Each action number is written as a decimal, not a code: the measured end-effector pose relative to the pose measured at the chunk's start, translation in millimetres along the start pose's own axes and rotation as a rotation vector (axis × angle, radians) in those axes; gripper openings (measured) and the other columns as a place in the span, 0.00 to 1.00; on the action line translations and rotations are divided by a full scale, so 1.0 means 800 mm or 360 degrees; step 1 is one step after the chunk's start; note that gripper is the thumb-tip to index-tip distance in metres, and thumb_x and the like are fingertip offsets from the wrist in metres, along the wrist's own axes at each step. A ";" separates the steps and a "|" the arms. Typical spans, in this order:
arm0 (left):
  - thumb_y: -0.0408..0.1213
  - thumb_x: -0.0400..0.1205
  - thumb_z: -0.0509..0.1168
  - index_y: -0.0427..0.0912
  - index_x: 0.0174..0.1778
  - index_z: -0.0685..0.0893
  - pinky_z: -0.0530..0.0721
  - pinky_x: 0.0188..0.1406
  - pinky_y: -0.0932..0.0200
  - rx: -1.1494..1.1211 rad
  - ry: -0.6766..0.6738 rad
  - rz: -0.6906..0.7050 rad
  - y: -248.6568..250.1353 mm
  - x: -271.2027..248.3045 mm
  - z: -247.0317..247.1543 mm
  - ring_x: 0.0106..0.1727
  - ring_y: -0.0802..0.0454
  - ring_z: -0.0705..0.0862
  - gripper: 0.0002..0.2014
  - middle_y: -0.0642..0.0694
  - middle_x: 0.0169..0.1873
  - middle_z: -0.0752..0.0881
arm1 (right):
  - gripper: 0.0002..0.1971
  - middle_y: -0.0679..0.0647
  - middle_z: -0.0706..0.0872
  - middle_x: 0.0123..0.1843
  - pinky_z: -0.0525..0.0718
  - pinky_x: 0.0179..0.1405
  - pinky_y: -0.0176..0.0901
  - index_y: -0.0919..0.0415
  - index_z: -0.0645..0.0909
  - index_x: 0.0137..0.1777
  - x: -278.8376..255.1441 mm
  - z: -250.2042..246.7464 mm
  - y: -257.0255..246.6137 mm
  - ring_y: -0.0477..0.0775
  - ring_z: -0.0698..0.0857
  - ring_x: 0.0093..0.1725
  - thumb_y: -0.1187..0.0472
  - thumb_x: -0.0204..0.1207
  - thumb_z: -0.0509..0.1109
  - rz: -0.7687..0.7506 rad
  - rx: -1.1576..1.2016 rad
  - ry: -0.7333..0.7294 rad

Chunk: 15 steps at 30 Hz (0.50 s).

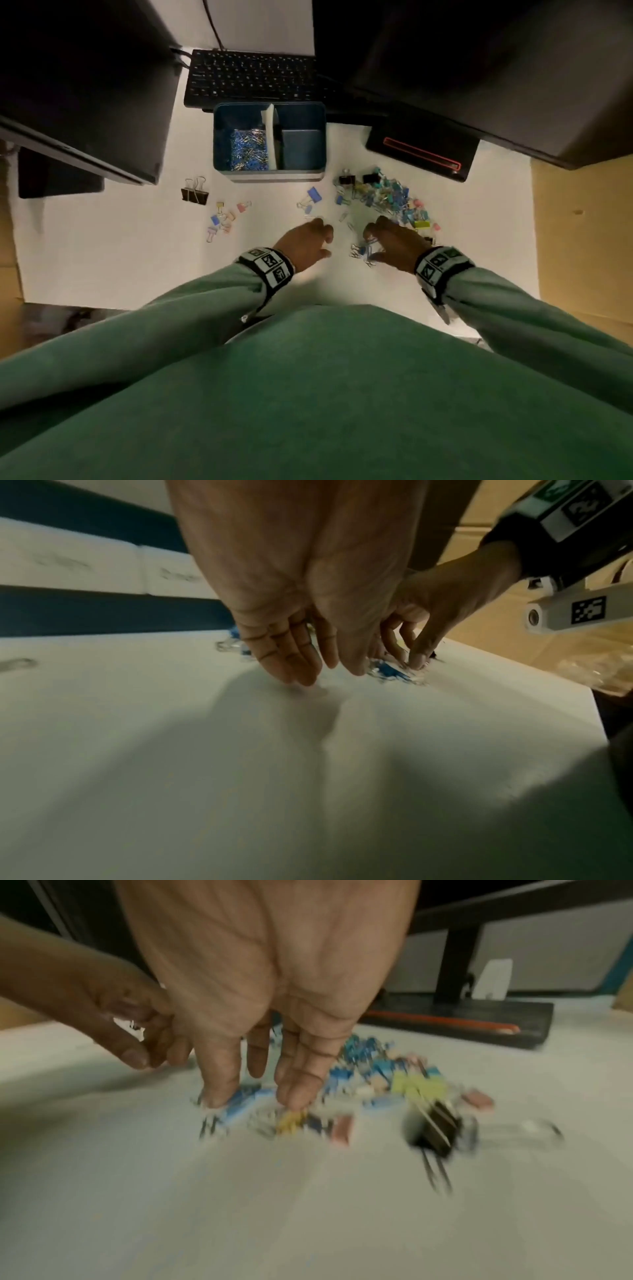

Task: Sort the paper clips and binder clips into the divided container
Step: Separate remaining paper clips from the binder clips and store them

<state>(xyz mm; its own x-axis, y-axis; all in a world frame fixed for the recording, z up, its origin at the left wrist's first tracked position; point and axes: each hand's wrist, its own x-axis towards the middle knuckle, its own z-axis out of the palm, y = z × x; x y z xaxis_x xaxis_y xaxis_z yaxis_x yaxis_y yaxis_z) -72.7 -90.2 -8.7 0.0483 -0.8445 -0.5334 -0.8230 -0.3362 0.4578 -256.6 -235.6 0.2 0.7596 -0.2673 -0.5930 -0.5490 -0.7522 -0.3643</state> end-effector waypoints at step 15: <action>0.36 0.81 0.64 0.36 0.64 0.75 0.83 0.48 0.42 0.0114 0.0179 0.0061 0.072 0.047 0.046 0.56 0.34 0.79 0.17 0.34 0.59 0.74 | 0.19 0.62 0.78 0.60 0.81 0.55 0.53 0.63 0.77 0.60 -0.019 0.030 0.034 0.62 0.80 0.57 0.54 0.74 0.74 -0.0105 0.0085 0.0232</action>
<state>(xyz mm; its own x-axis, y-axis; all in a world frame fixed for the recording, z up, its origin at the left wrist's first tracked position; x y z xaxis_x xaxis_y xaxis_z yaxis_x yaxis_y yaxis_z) -139.4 -125.6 -28.6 0.0759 -0.8990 -0.4313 -0.8634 -0.2756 0.4225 -291.5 -237.8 -18.2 0.8351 -0.3059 -0.4572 -0.5110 -0.7392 -0.4388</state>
